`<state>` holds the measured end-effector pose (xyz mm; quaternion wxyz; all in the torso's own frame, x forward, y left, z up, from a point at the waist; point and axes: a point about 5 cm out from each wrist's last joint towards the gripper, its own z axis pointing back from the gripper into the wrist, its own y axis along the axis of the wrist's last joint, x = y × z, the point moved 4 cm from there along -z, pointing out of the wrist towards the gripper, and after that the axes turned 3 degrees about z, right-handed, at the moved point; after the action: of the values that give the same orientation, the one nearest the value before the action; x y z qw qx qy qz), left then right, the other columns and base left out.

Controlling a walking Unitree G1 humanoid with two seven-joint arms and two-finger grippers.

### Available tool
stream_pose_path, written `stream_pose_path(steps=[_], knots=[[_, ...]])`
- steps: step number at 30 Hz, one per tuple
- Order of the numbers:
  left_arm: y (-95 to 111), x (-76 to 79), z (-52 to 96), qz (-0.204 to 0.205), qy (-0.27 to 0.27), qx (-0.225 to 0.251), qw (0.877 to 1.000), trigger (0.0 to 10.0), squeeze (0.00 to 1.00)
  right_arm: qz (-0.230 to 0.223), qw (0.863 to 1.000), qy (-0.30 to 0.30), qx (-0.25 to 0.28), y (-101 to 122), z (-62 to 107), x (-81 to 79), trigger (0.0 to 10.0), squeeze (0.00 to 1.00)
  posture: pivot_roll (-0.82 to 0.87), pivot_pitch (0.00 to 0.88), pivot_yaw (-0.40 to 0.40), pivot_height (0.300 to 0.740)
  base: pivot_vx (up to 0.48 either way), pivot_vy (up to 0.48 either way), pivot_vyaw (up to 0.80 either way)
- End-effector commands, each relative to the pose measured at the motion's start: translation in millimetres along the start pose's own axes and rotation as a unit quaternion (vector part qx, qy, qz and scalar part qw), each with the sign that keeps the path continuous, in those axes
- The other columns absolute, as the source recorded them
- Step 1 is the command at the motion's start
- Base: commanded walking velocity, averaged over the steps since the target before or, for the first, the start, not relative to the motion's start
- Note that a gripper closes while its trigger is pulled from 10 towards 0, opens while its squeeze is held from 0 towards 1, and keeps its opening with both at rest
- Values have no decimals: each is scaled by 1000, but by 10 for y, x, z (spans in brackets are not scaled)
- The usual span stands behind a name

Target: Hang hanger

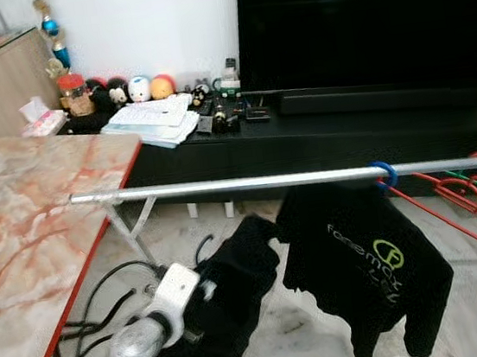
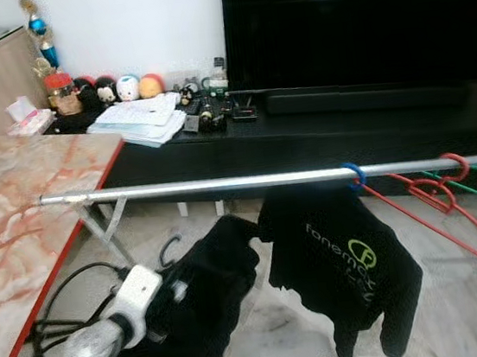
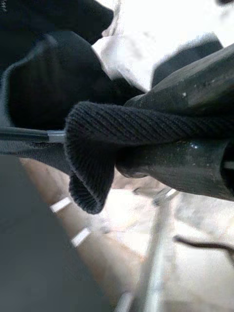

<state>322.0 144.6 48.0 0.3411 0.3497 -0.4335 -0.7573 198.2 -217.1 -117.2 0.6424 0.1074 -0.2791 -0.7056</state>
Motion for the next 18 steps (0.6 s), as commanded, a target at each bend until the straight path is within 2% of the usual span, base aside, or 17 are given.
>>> stream_pose_path(steps=[1,8,11,18], knots=[[142,53,-9,-29,-24,22,999,10000,0,2,1000,-12,-15,-107,4,109,10000,0,30,54,15,740,0,0,0],[168,73,19,-55,-52,18,997,10000,0,4,1000,-13,-14,-105,3,114,10000,0,32,57,10,740,0,0,0],[229,65,3,-81,-57,21,995,10000,0,6,1000,-12,-13,-101,3,114,10000,0,33,57,8,740,0,0,0],[551,20,-165,-47,-47,68,995,10000,0,11,1000,-10,-11,-84,1,109,10000,0,33,57,4,740,0,0,0]])
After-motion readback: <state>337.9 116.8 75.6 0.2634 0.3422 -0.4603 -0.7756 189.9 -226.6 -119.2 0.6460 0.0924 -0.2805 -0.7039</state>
